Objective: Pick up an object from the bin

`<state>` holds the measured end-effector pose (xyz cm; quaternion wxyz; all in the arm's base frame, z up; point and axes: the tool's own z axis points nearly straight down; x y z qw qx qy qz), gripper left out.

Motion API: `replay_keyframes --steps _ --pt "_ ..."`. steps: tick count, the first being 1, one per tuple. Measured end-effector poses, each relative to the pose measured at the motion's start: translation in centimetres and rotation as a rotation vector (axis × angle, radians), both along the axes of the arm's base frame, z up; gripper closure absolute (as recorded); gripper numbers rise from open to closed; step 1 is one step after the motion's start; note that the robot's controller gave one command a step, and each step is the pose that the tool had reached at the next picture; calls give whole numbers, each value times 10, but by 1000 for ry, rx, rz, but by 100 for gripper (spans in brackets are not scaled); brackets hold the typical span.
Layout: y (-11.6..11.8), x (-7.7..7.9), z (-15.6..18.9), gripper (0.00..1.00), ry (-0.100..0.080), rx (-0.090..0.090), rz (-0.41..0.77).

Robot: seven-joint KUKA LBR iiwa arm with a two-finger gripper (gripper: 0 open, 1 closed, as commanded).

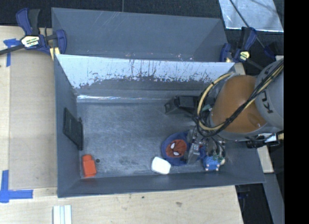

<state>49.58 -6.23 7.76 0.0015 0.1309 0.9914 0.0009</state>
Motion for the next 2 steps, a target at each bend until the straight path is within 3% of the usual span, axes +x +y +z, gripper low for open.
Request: replay_keyframes --steps 1,2 --pt "11 56 91 100 -11 -3 16" --pt "19 40 142 100 -5 -2 23"
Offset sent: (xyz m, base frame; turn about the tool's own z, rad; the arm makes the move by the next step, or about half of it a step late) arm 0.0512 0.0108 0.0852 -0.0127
